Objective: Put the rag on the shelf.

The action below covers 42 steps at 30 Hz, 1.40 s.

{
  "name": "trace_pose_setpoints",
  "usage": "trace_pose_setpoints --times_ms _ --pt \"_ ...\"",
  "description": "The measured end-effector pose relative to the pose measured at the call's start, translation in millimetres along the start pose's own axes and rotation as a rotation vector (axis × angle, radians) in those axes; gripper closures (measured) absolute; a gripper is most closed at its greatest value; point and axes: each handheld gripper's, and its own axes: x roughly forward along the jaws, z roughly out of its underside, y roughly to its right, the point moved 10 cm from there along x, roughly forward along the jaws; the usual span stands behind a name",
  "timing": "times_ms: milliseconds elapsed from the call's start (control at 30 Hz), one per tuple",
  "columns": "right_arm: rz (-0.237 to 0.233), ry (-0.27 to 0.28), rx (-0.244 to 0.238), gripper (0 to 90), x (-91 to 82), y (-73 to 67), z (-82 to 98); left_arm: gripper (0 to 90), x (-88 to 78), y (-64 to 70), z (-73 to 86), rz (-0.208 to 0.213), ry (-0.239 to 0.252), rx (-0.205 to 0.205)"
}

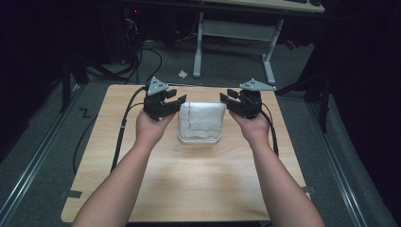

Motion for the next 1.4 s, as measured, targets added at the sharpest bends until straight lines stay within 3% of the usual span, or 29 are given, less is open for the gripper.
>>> trace_pose_setpoints --times_ms 167,300,333,367,433,600,800,833,900,933,1000,1033,1067,1100,1167,1200,1333,1400 --pt "0.02 0.02 -0.037 56.7 -22.7 -3.7 16.2 52.0 -23.8 -4.3 23.5 -0.006 -0.005 0.008" --pt "0.019 0.003 -0.061 53.1 -36.2 -8.3 31.5 52.2 -36.5 -5.5 39.0 -0.008 -0.014 0.012" --pt "0.018 0.007 -0.072 52.7 -39.5 -10.1 35.7 52.5 -45.3 -5.9 51.1 -0.017 -0.017 0.019" --pt "0.017 0.003 -0.077 52.2 -42.9 -11.9 40.8 52.3 -45.3 -5.9 51.1 -0.017 -0.017 0.019" --pt "0.009 -0.006 -0.088 51.5 -48.4 -15.9 52.2 51.2 -53.8 -5.2 65.7 -0.02 -0.028 0.033" --pt "0.023 -0.056 -0.12 46.3 -55.9 -22.2 81.0 50.0 -72.4 -2.8 108.3 -0.01 -0.09 0.023" --pt "-0.001 -0.114 -0.087 43.6 -63.9 -34.4 132.5 48.0 -93.1 9.0 157.3 0.03 -0.15 -0.028" --pt "-0.009 -0.138 -0.072 42.5 -64.9 -38.1 151.0 46.8 -92.9 15.6 175.2 0.045 -0.172 -0.033" --pt "-0.014 -0.167 -0.041 41.5 -65.7 -41.2 170.3 46.3 -92.0 17.8 197.5 0.024 -0.193 -0.023" --pt "-0.014 -0.167 -0.041 41.5 -65.7 -41.2 170.3 46.1 -92.0 17.8 197.5 0.024 -0.193 -0.023" --pt "-0.007 -0.206 0.004 39.0 -72.2 -44.7 203.3 50.5 -93.9 25.1 221.7 0.038 -0.221 -0.094" --pt "-0.007 -0.206 0.004 39.0 -72.2 -44.7 203.3 50.5 -93.5 31.0 228.3 0.051 -0.264 -0.115" --pt "0.005 -0.198 0.01 42.3 -77.4 -45.0 214.5 46.1 -92.1 39.5 229.1 0.075 -0.283 -0.097" --pt "0.018 -0.211 -0.002 42.7 -87.1 -43.6 224.5 39.0 -91.4 47.6 228.3 0.087 -0.284 -0.052" --pt "0.037 -0.199 -0.019 43.3 -91.3 -39.1 222.6 39.1 -87.3 60.0 229.8 0.087 -0.296 0.023" --pt "0.055 -0.193 0.0 42.5 -94.4 -29.7 224.2 39.6 -81.1 66.9 230.2 0.083 -0.312 0.075" --pt "0.044 -0.233 0.045 42.3 -89.4 -23.0 233.9 38.5 -73.5 69.4 229.9 0.091 -0.313 0.1" --pt "0.042 -0.244 0.038 42.2 -87.1 -21.4 236.2 38.4 -74.6 64.2 231.9 0.091 -0.315 0.071"
